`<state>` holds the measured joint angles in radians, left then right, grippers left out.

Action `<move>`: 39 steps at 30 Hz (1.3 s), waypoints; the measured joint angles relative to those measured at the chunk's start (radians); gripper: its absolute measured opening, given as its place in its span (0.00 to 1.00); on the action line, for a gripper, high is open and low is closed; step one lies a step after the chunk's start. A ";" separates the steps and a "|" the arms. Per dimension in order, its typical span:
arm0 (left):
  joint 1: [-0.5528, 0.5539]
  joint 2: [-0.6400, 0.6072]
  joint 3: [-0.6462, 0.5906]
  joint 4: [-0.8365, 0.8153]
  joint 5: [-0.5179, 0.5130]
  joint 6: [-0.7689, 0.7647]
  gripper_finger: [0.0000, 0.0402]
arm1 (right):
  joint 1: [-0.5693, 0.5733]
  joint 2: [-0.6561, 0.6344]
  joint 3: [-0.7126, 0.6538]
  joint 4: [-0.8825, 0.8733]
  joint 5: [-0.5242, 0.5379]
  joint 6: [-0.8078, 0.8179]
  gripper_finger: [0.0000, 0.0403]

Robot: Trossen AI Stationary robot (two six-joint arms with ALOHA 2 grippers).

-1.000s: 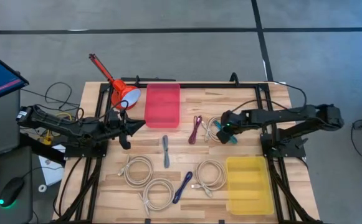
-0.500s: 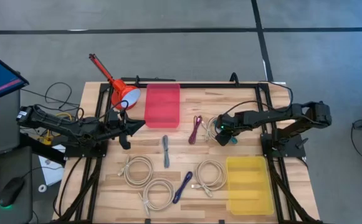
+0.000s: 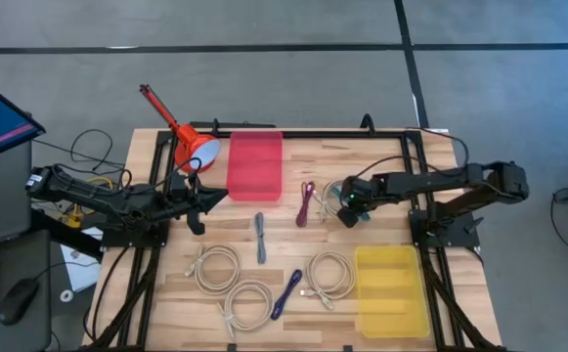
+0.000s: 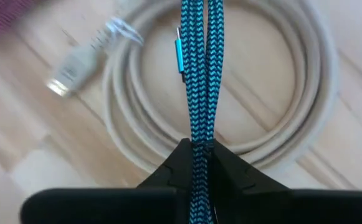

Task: Pick & Place USB Port
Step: Put the blue charger cable into the yellow bin

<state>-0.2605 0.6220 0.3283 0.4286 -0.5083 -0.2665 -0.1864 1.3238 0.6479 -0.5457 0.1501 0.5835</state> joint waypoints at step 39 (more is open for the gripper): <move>0.000 0.000 0.000 0.000 0.000 0.000 0.03 | 0.868 -0.195 0.402 -0.675 -0.101 0.930 0.04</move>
<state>-0.2605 0.6220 0.3283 0.4282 -0.5083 -0.2665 0.6815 1.1283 1.0500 -1.2209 0.0486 1.5132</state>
